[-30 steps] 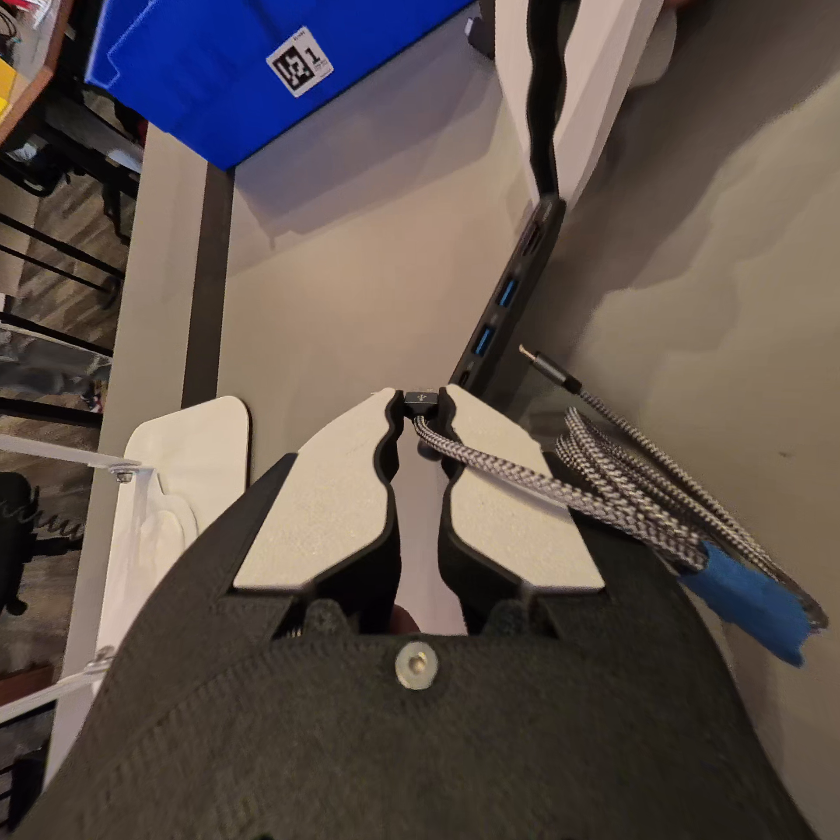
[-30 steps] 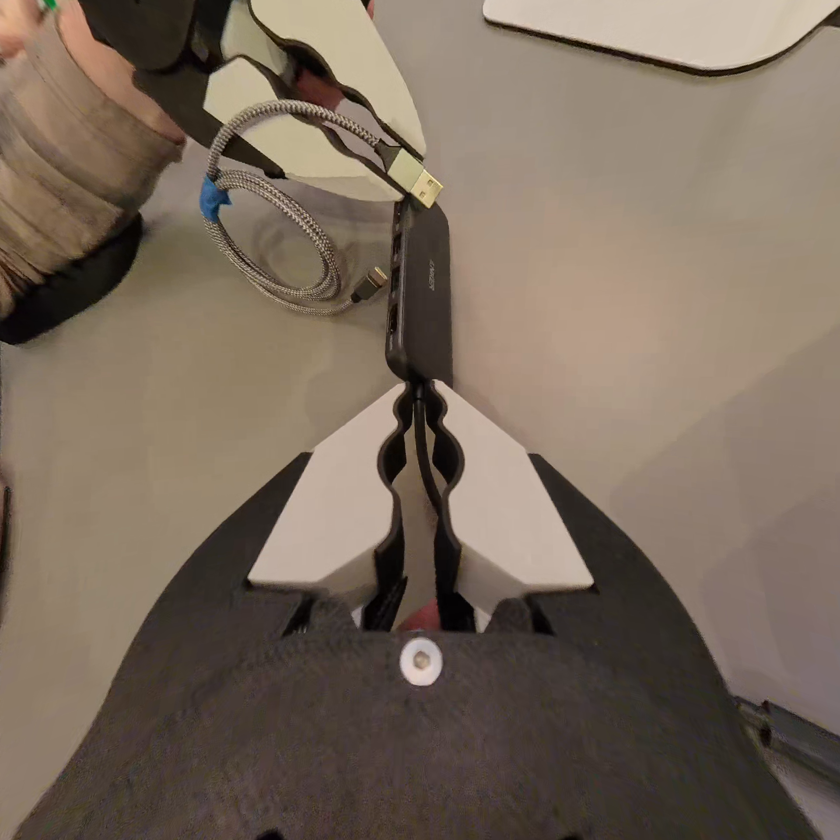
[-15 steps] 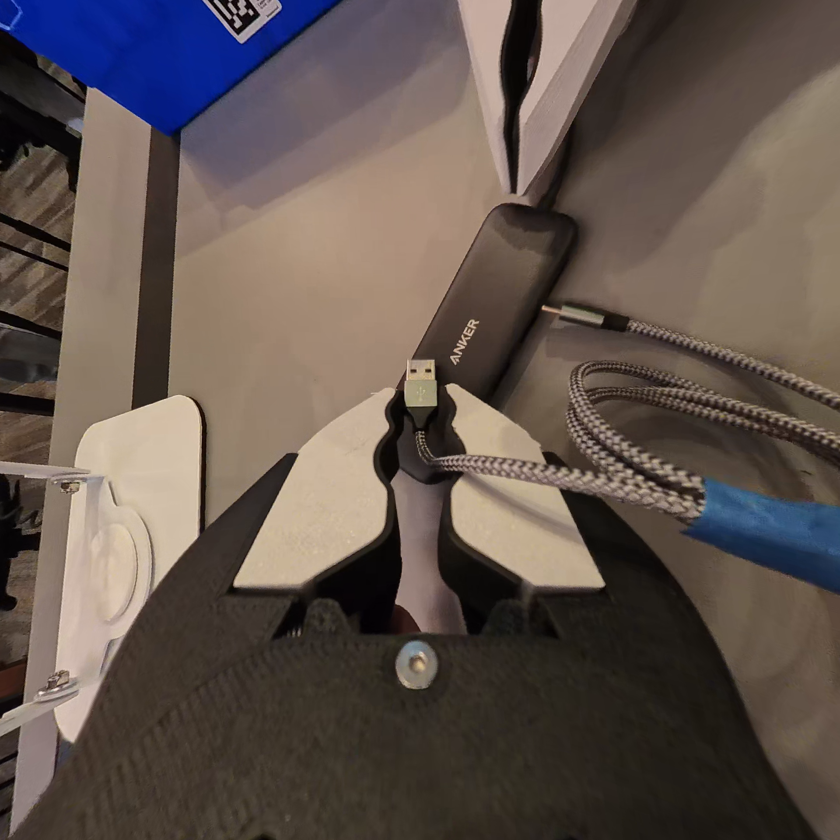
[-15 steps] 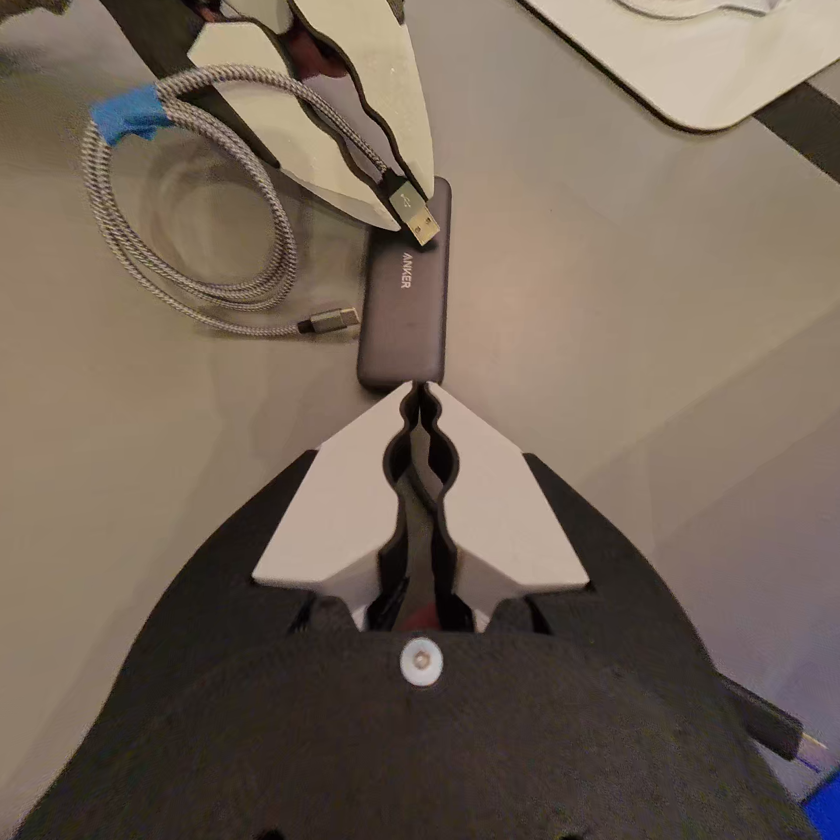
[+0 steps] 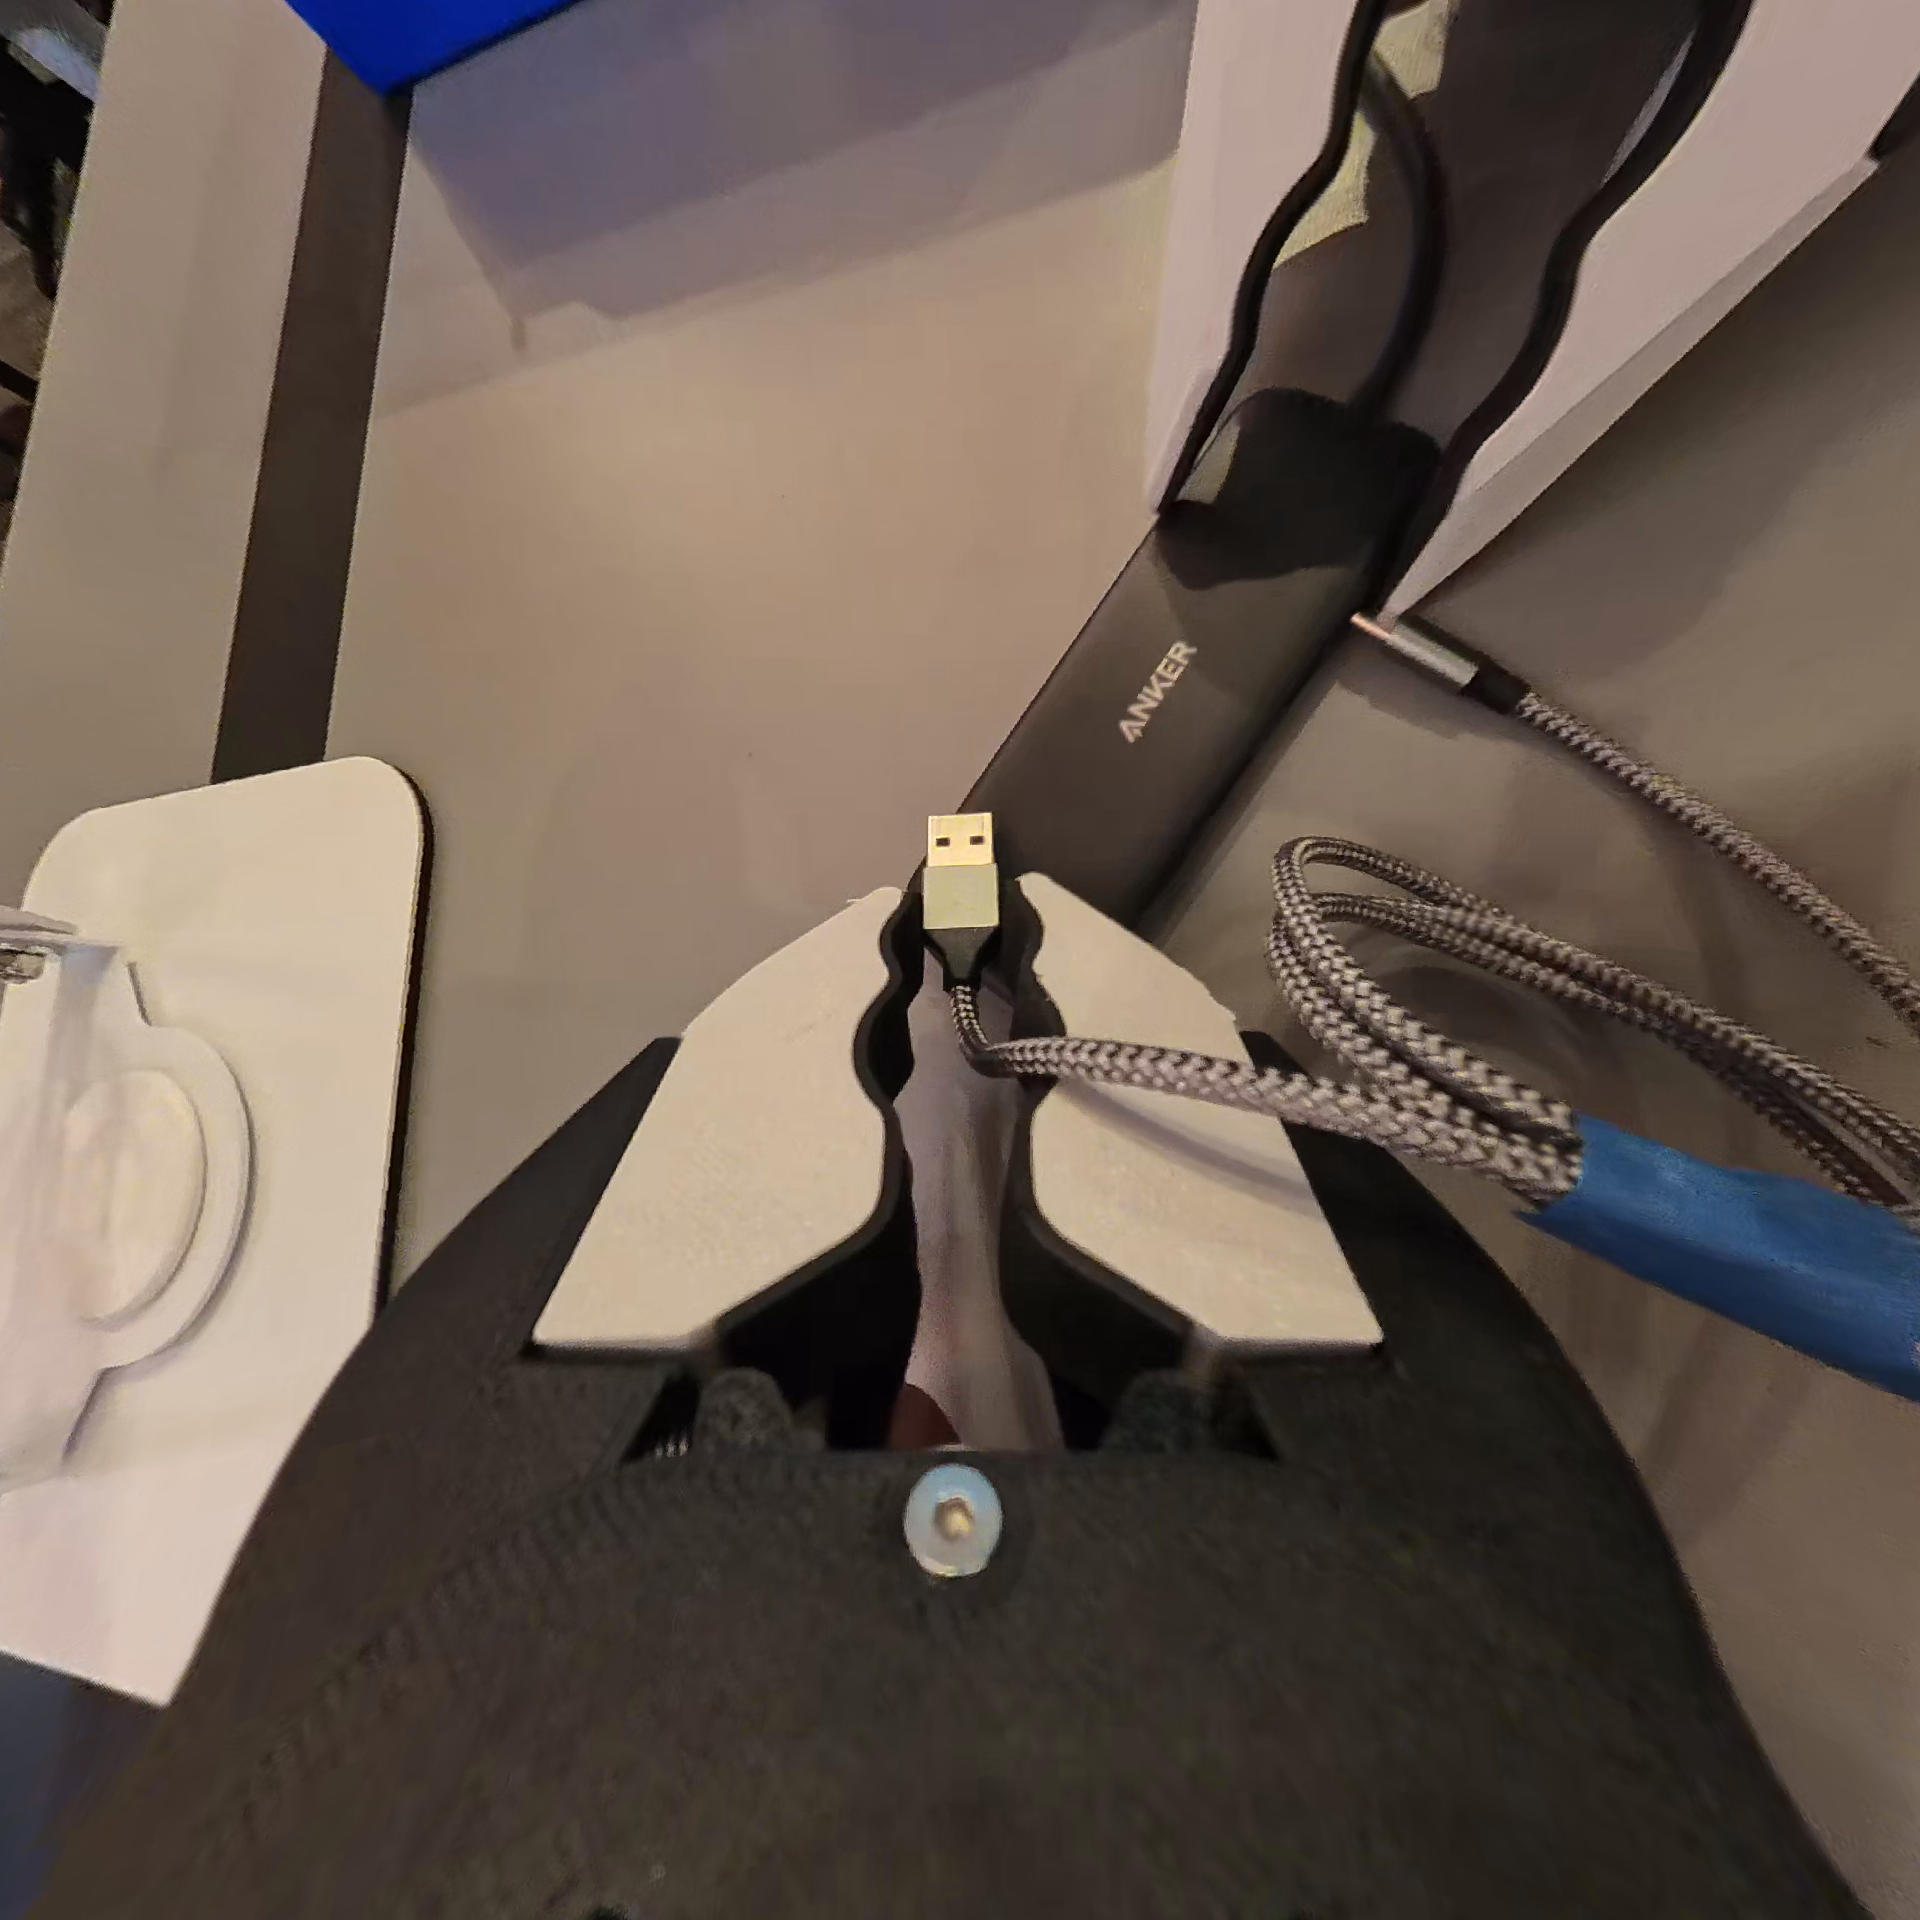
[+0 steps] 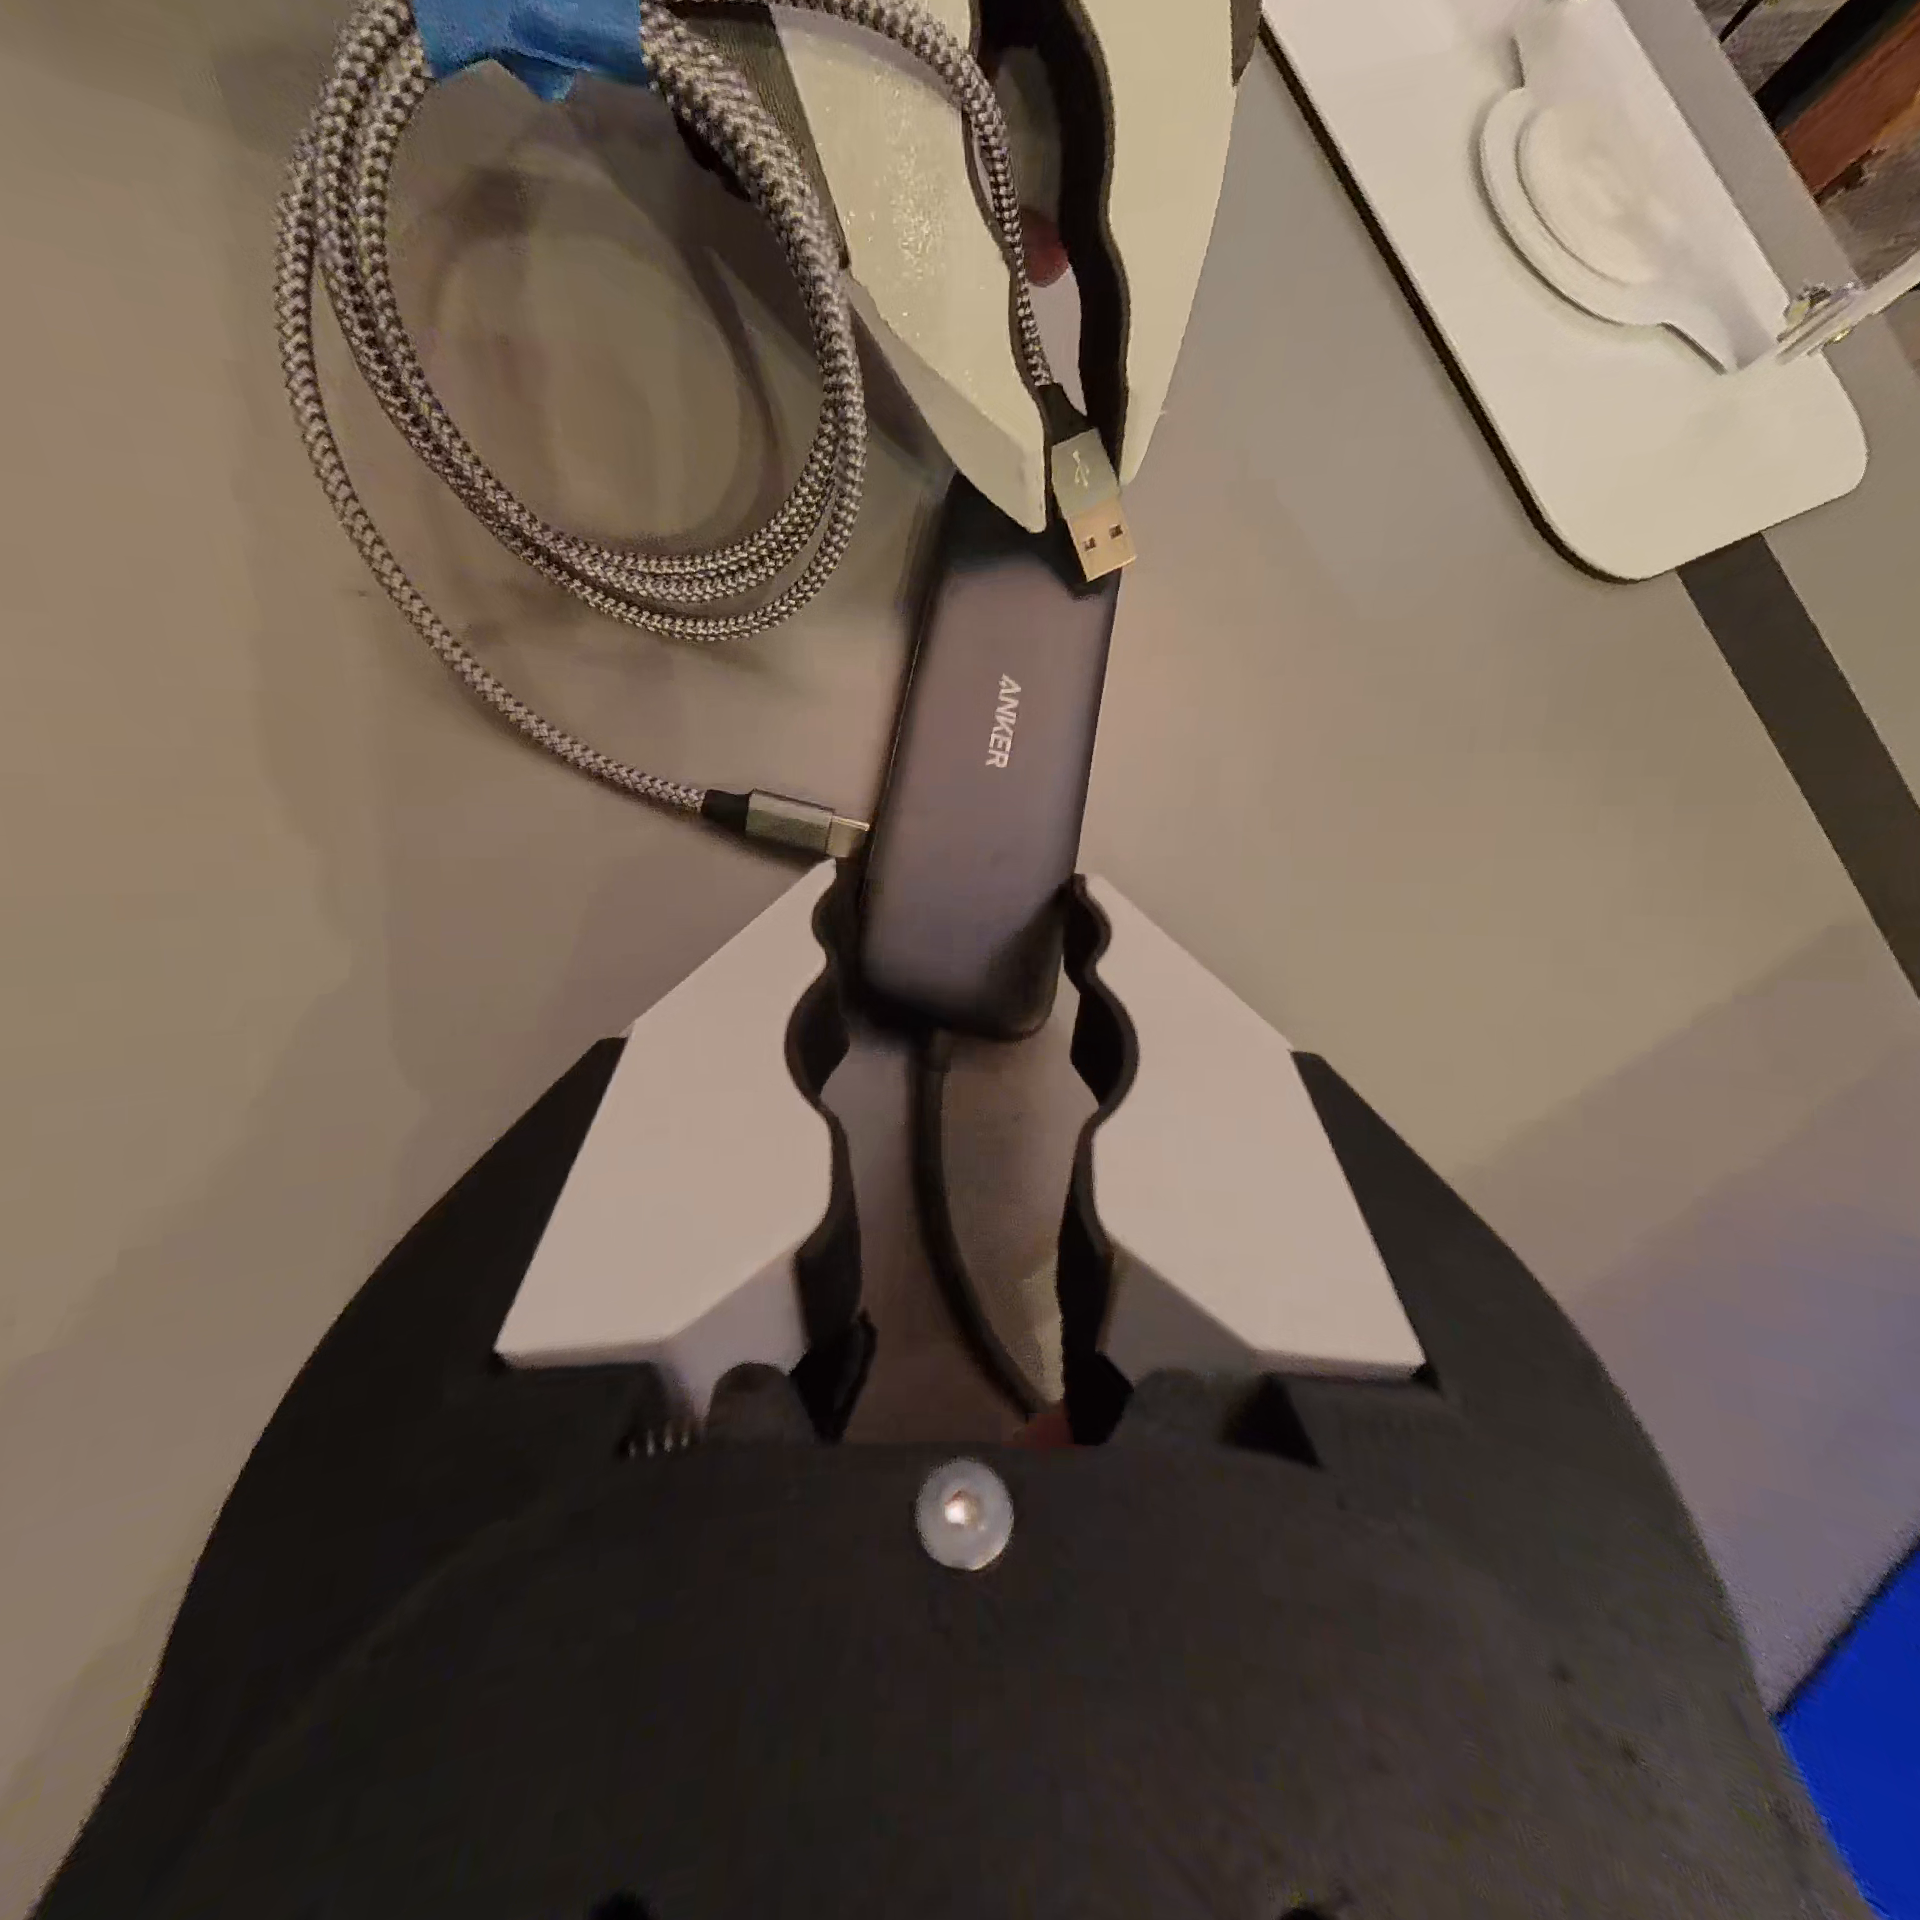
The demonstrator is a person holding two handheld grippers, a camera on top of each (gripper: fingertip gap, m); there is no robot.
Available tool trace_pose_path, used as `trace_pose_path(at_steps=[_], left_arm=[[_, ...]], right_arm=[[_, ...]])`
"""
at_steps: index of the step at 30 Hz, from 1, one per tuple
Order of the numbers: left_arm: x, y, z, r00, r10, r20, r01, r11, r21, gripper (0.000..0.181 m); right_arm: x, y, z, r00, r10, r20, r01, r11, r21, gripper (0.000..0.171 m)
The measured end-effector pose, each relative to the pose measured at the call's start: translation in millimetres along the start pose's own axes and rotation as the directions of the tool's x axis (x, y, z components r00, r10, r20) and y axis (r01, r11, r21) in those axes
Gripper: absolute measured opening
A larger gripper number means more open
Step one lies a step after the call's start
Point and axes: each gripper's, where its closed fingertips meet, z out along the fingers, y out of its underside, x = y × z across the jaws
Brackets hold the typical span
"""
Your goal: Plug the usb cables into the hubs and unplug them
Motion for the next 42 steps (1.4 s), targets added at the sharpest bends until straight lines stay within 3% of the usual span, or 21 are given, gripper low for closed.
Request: trace_pose_path(at_steps=[5, 11, 20, 29, 37, 42], left_arm=[[2, -1, 1, 1.0, -0.018, -0.018, 0.018, 1.0, 0.015, 0.014], [2, -2, 1, 1.0, -0.001, -0.013, 0.001, 1.0, 0.016, 0.014], [-22, -23, -24, 0.993, -0.027, 0.111, 0.013, 0.992, 0.127, 0.014], [-47, -74, -56, 0.938, -0.166, 0.304, 0.058, 0.94, 0.335, 0.015], [-72, -89, -95, 0.866, -0.301, 0.4, 0.092, 0.881, 0.464, 0.014], [-88, -92, -129, 0.814, -0.316, 0.487, 0.048, 0.873, 0.485, 0.015]], right_arm=[[6, 4, 5, 0.982, 0.182, 0.058, -0.181, 0.983, -0.02, 0.052], [4, 3, 6, 0.964, 0.244, 0.109, -0.237, 0.969, -0.07, 0.04], [30, -6, -6, 0.885, 0.444, 0.137, -0.454, 0.889, 0.055, 0.039], [97, -53, -38, 0.873, 0.486, -0.044, -0.457, 0.846, 0.276, 0.039], [121, -123, -48, 0.825, 0.564, 0.034, -0.525, 0.743, 0.415, 0.039], [117, -155, -46, 0.854, 0.519, -0.039, -0.444, 0.765, 0.467, 0.039]])
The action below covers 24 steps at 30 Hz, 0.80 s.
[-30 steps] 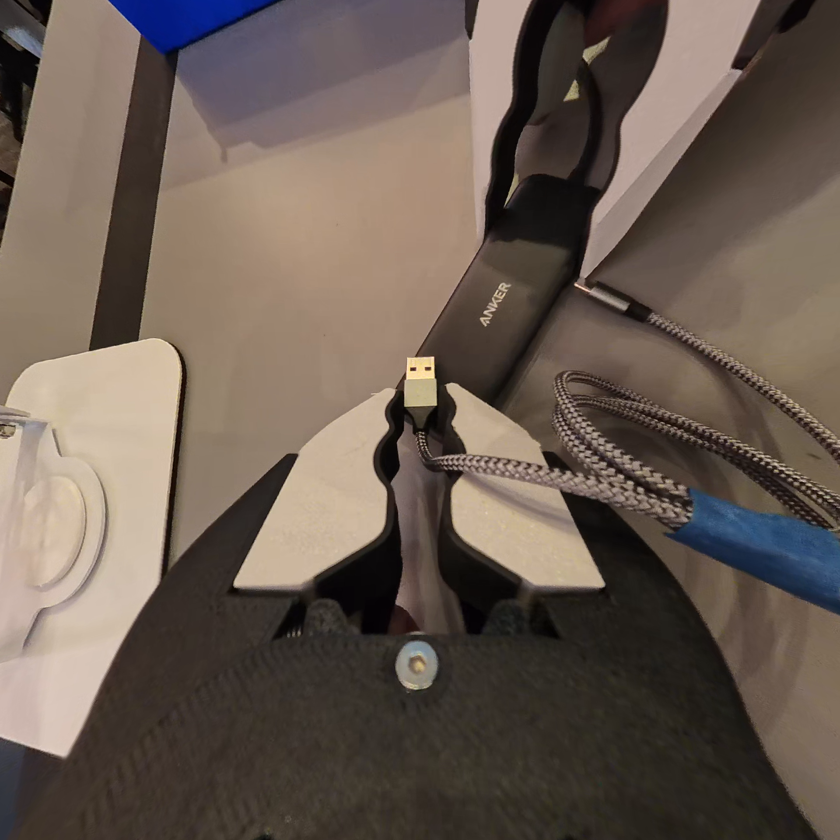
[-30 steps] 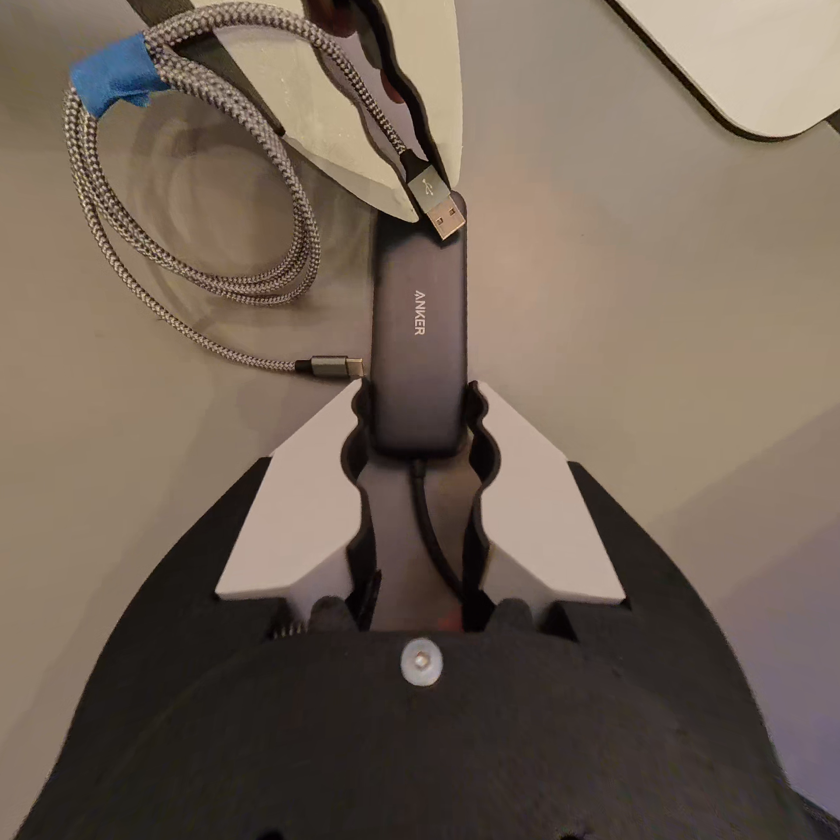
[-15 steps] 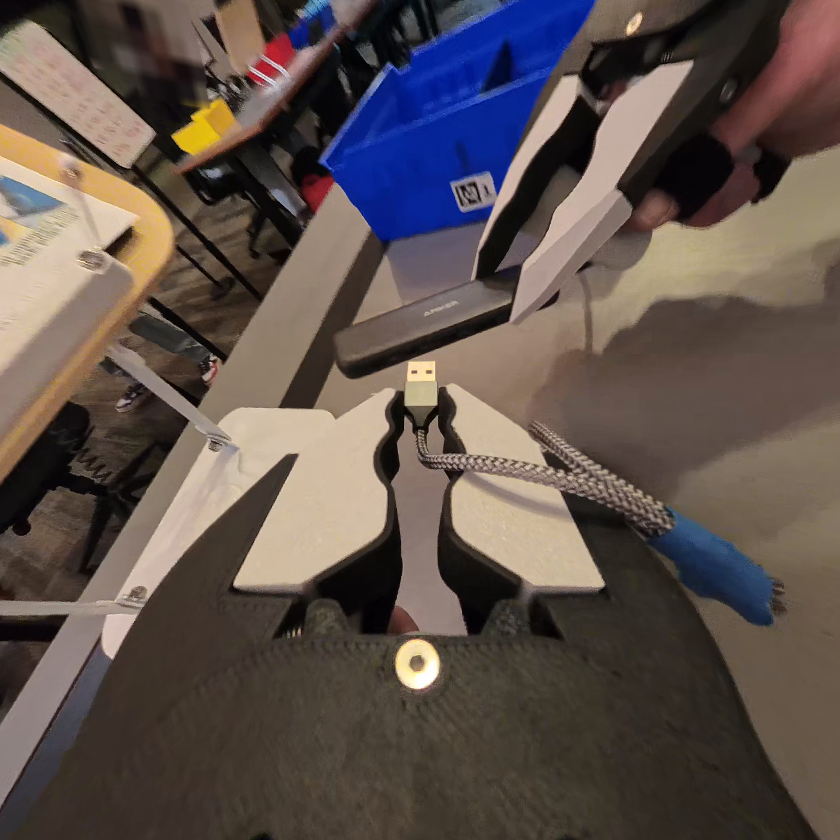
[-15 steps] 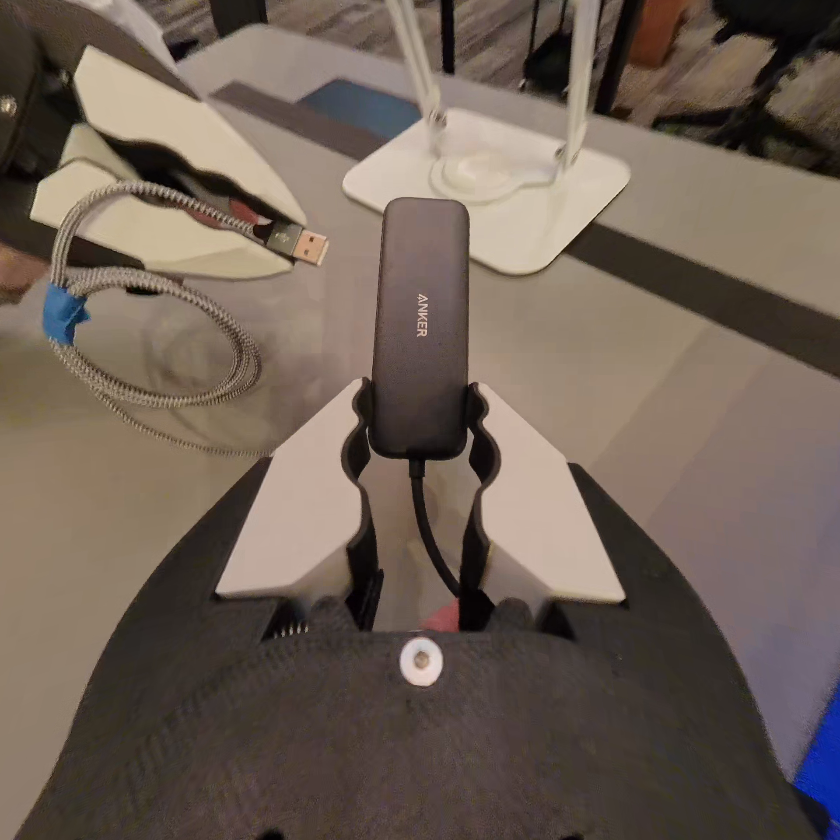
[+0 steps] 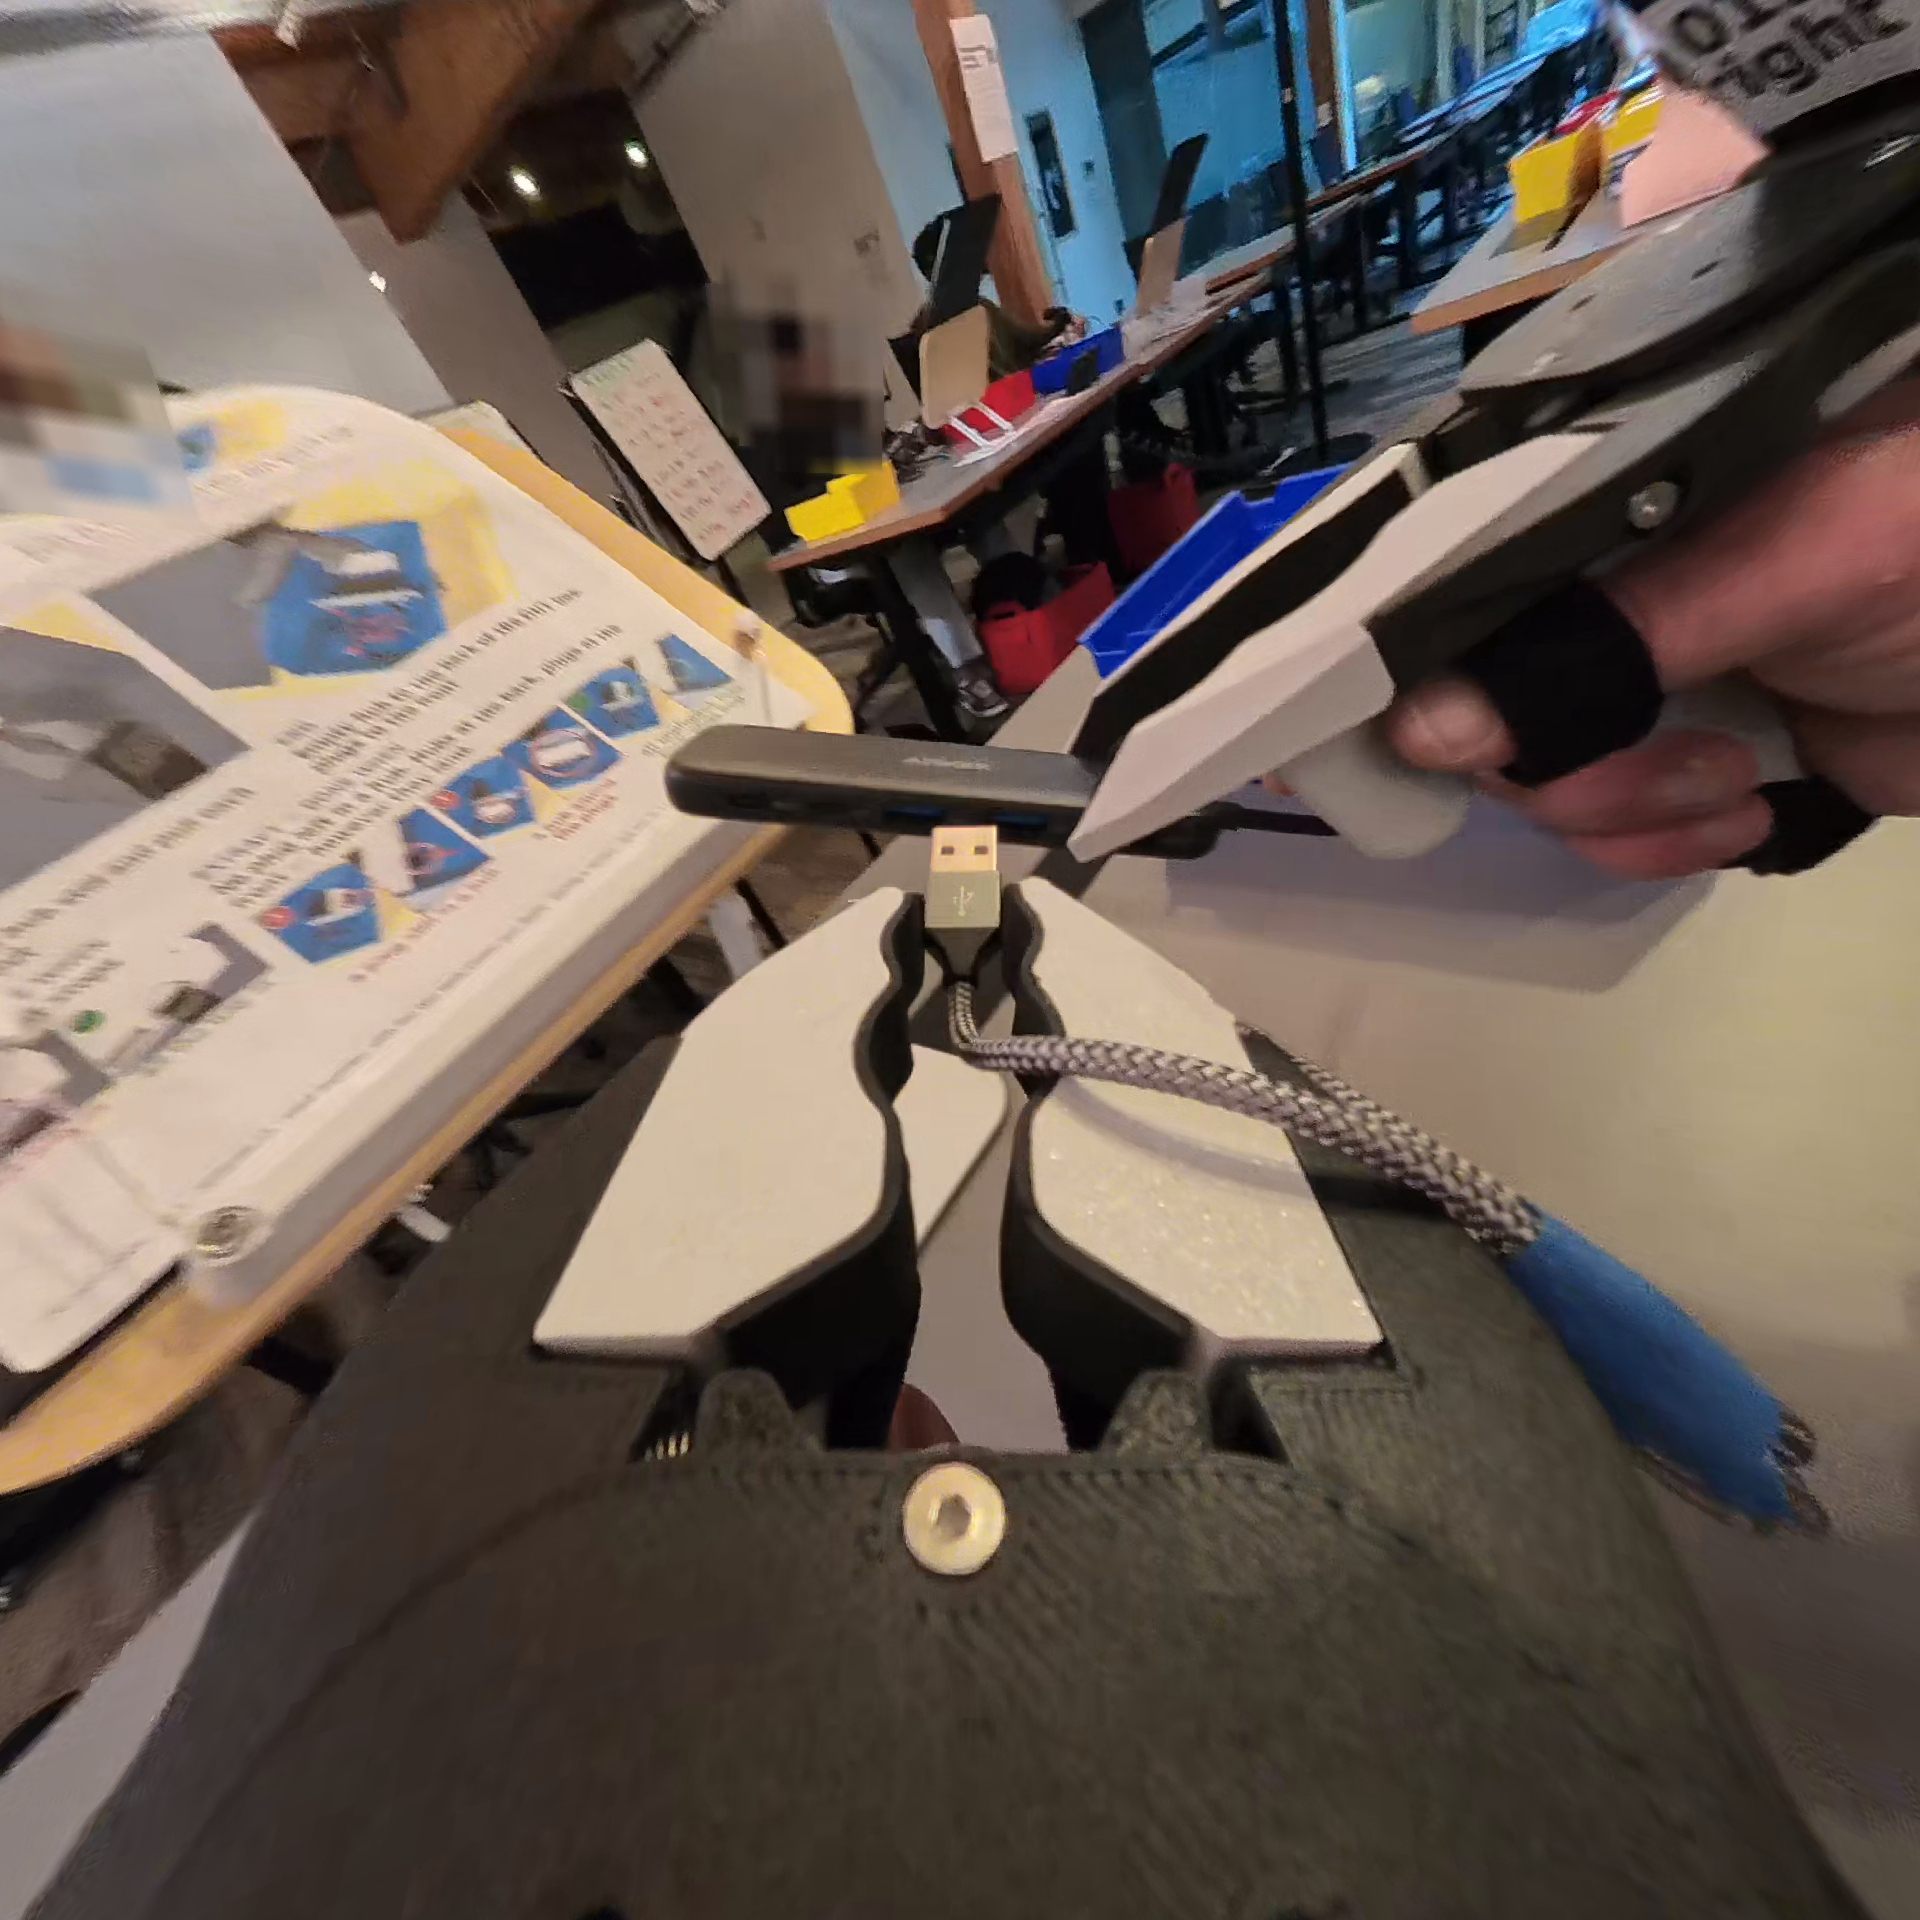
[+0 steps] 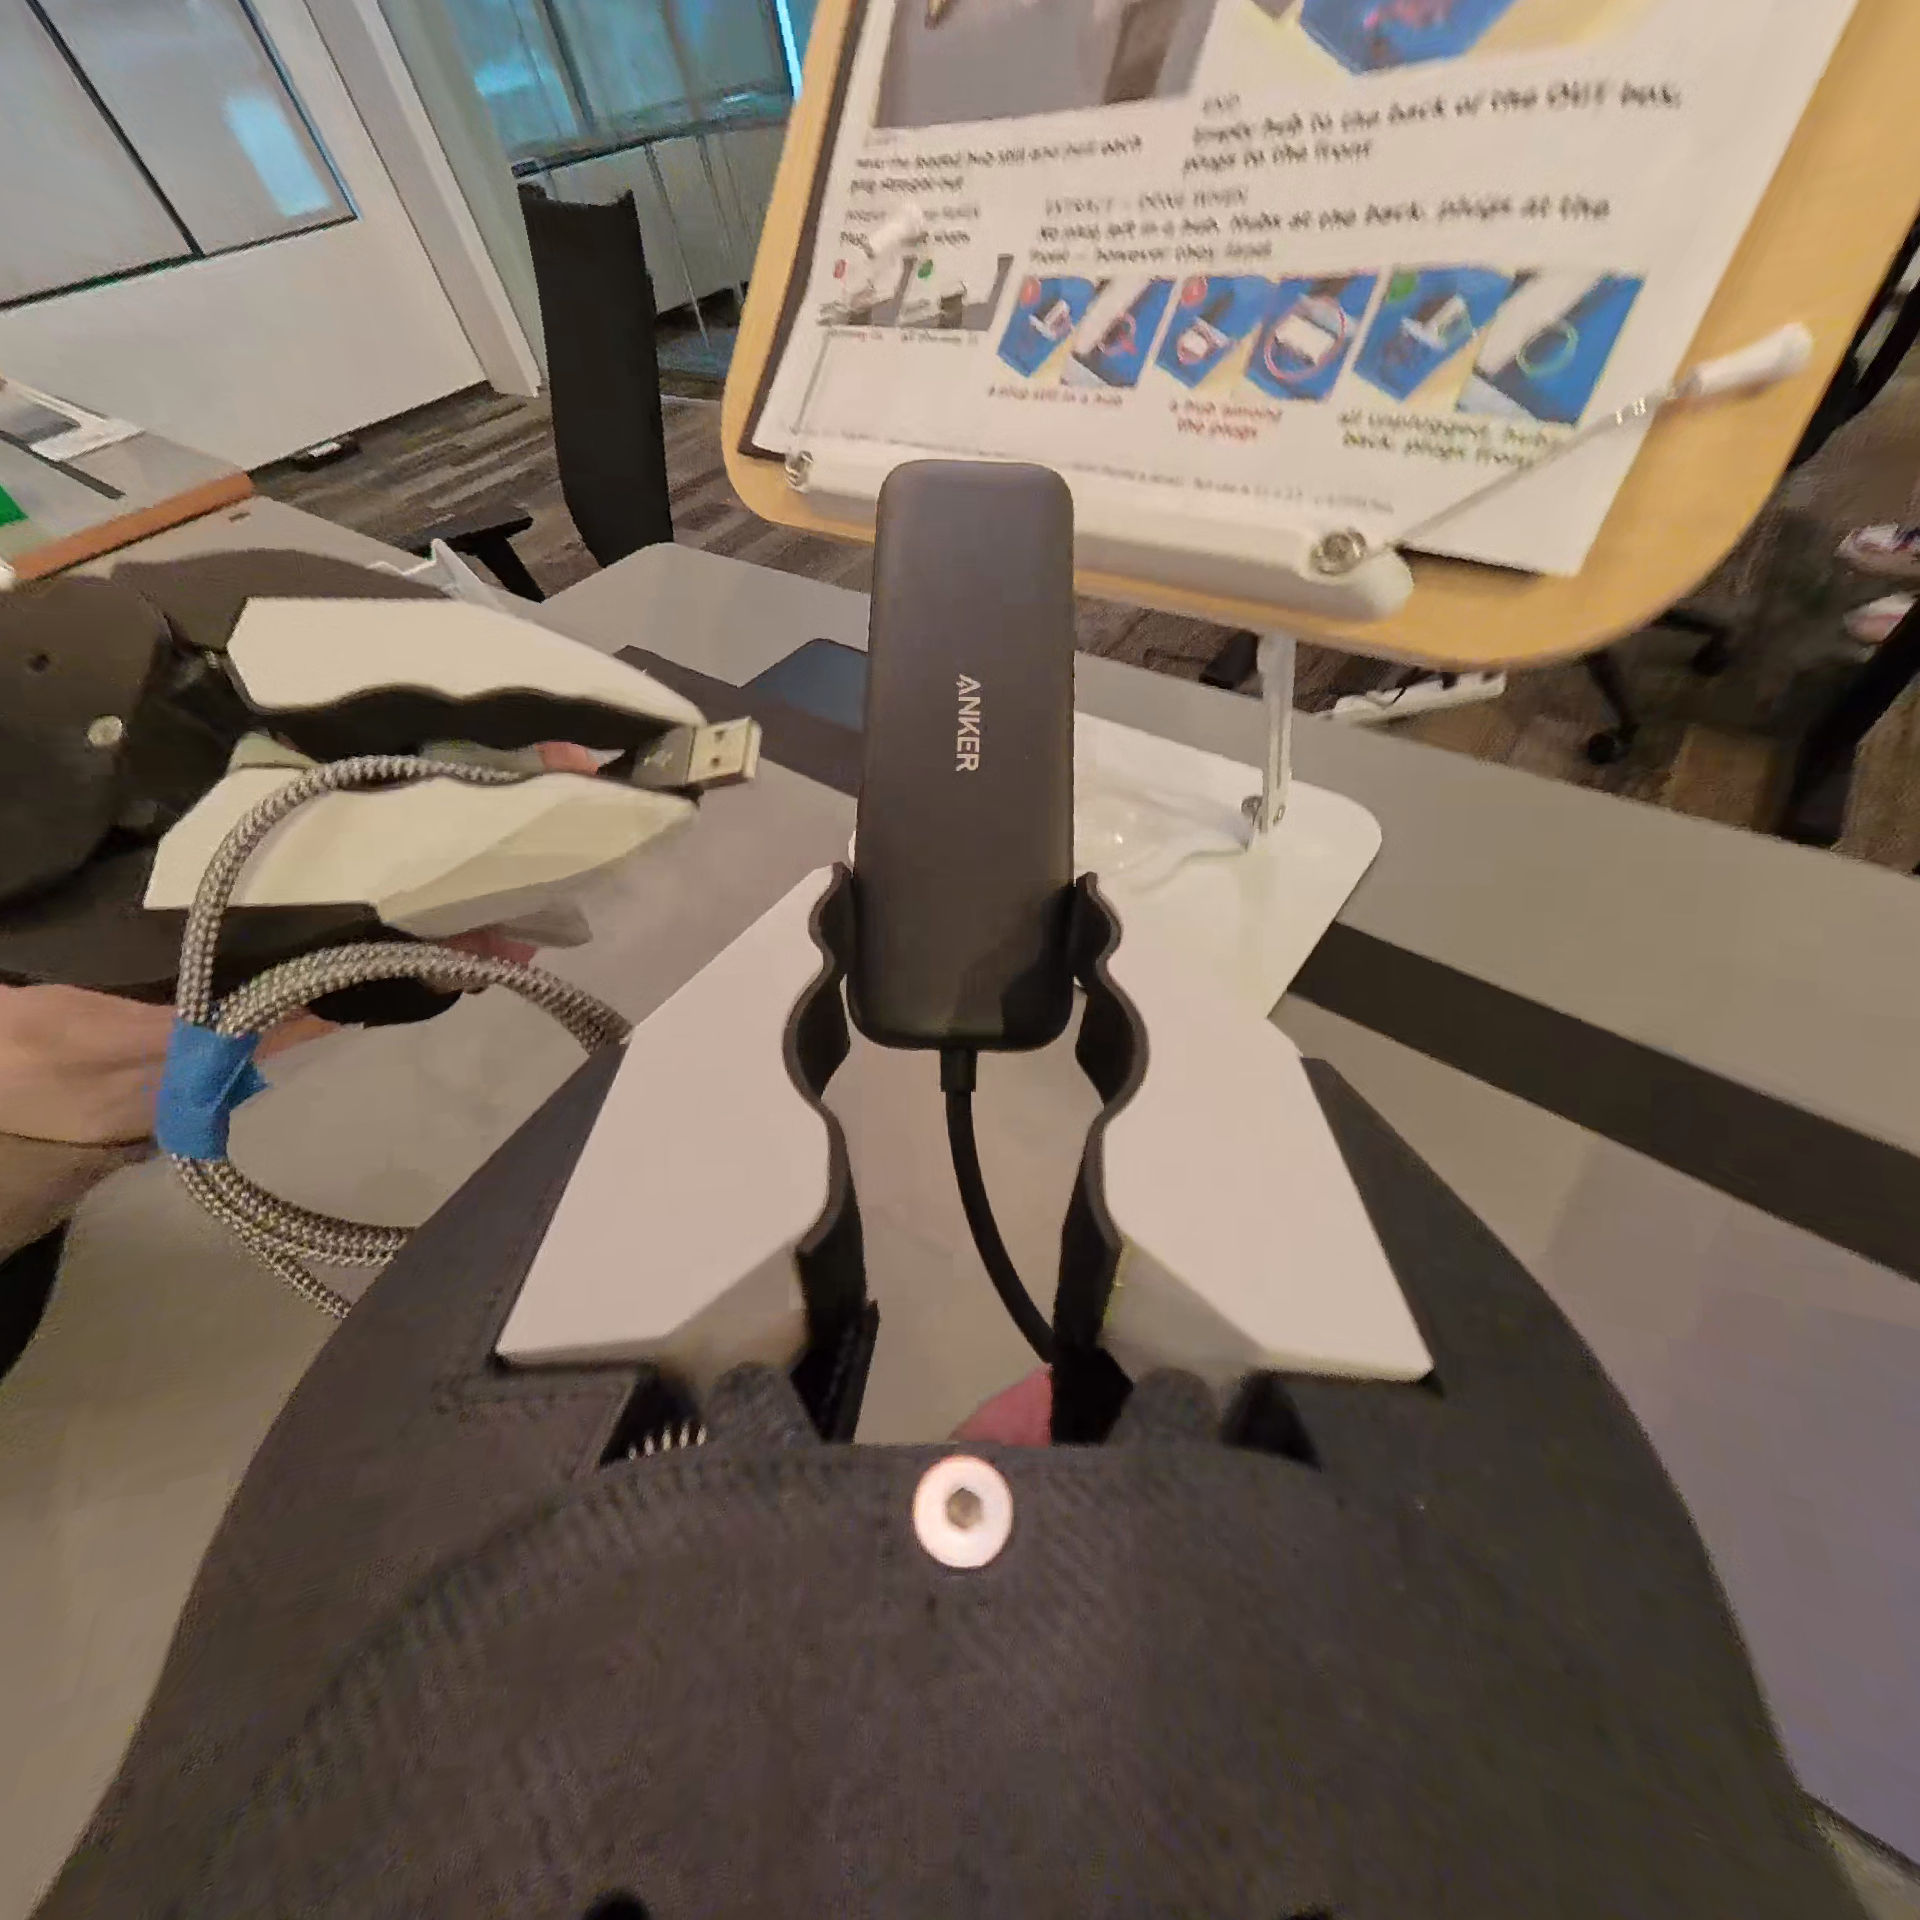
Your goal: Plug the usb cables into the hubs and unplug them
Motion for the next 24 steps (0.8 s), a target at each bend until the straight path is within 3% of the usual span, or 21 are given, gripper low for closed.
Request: trace_pose_path(at_steps=[10, 17, 24], left_arm=[[-14, -16, -11, 0.981, 0.151, 0.119, -0.15, 0.989, -0.02, 0.014], [-2, -27, -14, 0.98, 0.174, 0.095, -0.172, 0.984, -0.037, 0.015], [5, -31, -23, 0.993, 0.113, -0.035, -0.115, 0.989, -0.089, 0.015]], right_arm=[[-13, -24, -13, 0.991, -0.111, -0.068, 0.118, 0.988, 0.098, 0.039], [-19, -36, -20, 0.986, -0.143, -0.089, 0.154, 0.979, 0.132, 0.039], [-27, -34, -20, 0.993, -0.113, -0.036, 0.117, 0.986, 0.12, 0.039]])
